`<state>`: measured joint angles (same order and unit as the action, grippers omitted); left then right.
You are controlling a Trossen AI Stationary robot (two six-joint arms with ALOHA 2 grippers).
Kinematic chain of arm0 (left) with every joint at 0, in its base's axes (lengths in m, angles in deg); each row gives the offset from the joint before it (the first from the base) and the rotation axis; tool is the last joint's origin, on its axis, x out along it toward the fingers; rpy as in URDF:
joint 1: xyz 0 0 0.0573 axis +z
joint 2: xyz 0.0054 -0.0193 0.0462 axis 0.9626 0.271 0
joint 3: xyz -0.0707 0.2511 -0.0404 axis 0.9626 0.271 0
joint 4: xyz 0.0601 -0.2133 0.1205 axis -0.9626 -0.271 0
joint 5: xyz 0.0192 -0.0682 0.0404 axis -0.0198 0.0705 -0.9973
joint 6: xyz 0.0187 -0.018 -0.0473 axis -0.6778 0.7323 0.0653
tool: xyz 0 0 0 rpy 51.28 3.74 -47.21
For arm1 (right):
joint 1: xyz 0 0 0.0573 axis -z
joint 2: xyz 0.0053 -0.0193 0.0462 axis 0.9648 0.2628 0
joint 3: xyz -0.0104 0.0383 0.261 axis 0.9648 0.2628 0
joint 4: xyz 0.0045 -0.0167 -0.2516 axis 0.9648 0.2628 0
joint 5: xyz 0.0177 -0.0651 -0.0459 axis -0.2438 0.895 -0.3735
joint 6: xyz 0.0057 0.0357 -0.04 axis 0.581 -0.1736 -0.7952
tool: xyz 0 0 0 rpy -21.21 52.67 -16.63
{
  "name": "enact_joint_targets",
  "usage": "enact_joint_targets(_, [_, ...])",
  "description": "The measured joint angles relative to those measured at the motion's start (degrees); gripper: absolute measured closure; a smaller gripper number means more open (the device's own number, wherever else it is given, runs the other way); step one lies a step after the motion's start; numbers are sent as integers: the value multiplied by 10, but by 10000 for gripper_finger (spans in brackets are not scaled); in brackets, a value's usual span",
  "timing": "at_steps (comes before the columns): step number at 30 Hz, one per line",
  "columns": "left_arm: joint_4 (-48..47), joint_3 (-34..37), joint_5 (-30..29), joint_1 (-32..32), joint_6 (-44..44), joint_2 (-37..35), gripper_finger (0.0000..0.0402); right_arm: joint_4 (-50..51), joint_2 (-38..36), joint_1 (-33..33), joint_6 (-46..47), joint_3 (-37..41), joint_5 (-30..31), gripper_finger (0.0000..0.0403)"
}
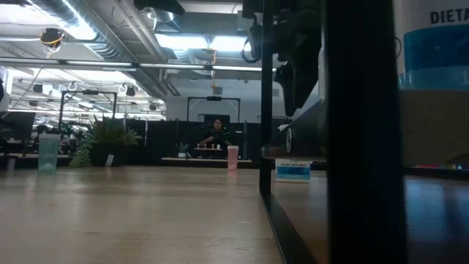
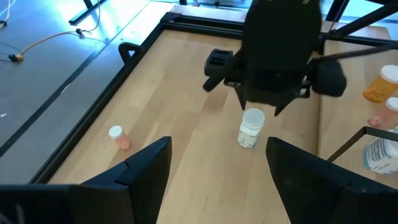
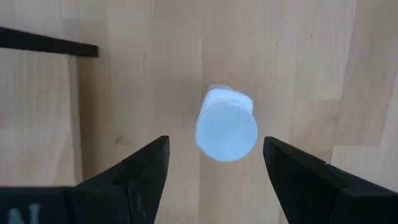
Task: Pick and place medicine bottles onto shelf by color
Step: Put the top white pill bottle on the shelf
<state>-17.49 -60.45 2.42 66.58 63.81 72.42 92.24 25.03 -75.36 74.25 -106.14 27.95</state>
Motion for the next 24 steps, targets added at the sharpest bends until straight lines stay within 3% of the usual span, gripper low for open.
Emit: enact_joint_targets(24, [0,0,16,0,1,0,147,-17,59,16,-16,0,-6,142])
